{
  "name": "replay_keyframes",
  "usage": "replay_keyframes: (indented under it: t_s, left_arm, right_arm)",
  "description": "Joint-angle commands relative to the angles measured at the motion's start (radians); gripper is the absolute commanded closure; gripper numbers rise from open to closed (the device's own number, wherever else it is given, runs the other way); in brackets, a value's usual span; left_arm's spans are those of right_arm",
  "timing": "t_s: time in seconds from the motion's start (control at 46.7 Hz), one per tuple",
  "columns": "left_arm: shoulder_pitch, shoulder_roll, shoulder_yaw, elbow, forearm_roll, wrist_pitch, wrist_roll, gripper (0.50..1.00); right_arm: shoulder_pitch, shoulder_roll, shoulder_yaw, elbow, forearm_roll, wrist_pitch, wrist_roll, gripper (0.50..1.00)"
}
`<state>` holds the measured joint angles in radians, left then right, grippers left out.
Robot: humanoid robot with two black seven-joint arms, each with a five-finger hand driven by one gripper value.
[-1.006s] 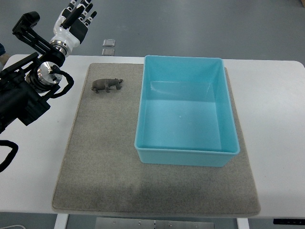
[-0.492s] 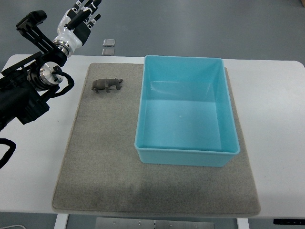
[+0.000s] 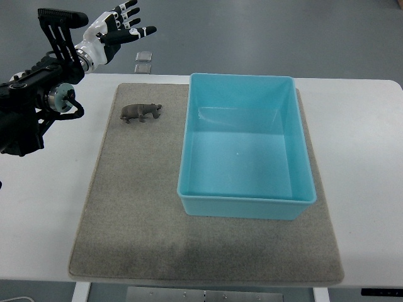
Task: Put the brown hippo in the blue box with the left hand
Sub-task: 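Lower the left hand over the brown hippo with fingers open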
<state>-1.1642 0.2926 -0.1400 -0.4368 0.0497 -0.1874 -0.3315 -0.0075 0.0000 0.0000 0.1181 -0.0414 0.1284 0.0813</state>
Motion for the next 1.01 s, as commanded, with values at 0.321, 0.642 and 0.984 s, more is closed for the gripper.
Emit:
replay_keyframes:
  t_s: [0.321, 0.642, 0.984]
  left_arm:
    - [-0.042, 0.086, 0.174, -0.053, 0.324, -0.046, -0.008, 0.508]
    - [-0.045, 0.105, 0.198, -0.062, 0.685, -0.138, -0.009, 0.508]
    - [-0.058, 0.117, 0.209, -0.080, 0.920, -0.144, -0.021, 0.512]
  right_arm:
    - [0.000, 0.000, 0.000, 0.000, 0.000, 0.000, 0.000, 0.564]
    - [0.000, 0.000, 0.000, 0.000, 0.000, 0.000, 0.000, 0.564]
    - [0.000, 0.000, 0.000, 0.000, 0.000, 0.000, 0.000, 0.564]
